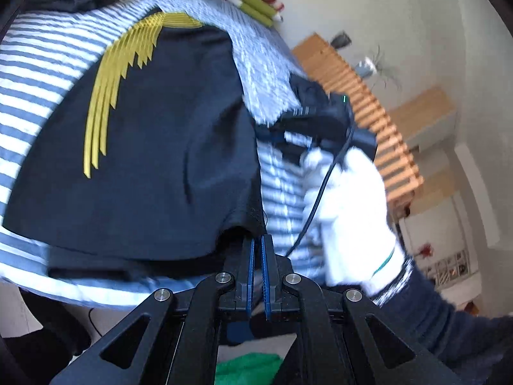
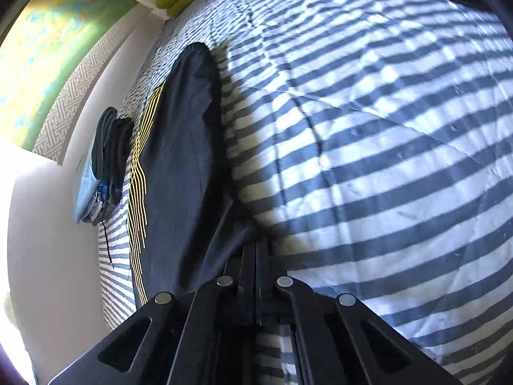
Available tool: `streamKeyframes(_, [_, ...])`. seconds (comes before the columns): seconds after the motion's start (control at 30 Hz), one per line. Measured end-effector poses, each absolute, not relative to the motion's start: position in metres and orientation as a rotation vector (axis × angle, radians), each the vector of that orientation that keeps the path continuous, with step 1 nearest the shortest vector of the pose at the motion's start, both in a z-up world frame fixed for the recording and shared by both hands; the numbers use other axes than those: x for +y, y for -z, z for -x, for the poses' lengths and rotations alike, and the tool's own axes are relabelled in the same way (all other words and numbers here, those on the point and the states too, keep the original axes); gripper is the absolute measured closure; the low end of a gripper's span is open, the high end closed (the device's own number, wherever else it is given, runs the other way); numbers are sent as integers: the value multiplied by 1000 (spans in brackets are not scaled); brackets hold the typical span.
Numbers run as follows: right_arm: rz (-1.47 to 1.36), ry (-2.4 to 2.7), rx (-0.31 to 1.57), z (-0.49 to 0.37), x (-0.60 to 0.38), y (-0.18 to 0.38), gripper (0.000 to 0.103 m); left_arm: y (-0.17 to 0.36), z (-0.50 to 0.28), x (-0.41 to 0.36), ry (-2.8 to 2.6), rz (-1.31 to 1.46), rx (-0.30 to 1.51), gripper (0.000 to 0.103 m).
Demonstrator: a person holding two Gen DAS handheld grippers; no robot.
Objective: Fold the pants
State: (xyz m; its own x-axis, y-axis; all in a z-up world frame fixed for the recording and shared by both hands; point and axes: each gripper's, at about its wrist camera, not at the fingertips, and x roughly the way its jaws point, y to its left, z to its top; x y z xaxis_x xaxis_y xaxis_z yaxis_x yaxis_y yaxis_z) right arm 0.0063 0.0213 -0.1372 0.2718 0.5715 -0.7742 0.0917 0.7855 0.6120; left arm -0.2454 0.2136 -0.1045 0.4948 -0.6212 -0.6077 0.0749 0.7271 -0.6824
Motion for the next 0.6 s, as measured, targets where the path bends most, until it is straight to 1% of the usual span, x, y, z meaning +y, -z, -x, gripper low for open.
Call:
streamKeyframes(0.07, [-673, -361, 1283, -6, 5, 140, 98, 115, 245, 198, 501, 627, 1013, 100])
streamKeyframes(0.1, [-687, -355, 1285, -10, -2, 142, 98, 120, 245, 191, 530, 623, 1030, 103])
streamKeyframes(0.13, [-693, -345, 1280, -8, -10, 139, 97, 122, 247, 183, 543, 605, 1039, 103])
streamKeyframes(0.23, [-669, -380, 1282, -3, -25, 130, 96, 126, 246, 165, 523, 486, 1058, 102])
streamKeyframes(0.3, [-644, -461, 1303, 5, -21, 121, 92, 125, 247, 166, 523, 475, 1063, 101])
streamKeyframes(0.33, [-622, -499, 1308, 10, -17, 116, 88, 119, 250, 171, 546, 487, 1050, 98])
streamKeyframes(0.37, [-589, -539, 1307, 16, -10, 110, 87, 112, 254, 176, 547, 485, 1025, 98])
streamKeyframes(0.47, [-477, -641, 1277, 30, 17, 93, 87, 87, 268, 212, 433, 475, 934, 86])
streamKeyframes(0.53, [-391, -683, 1288, 39, 41, 92, 87, 80, 271, 250, 306, 514, 895, 72])
streamKeyframes(0.6, [-282, -695, 1317, 49, 63, 96, 87, 81, 272, 288, 150, 539, 878, 66])
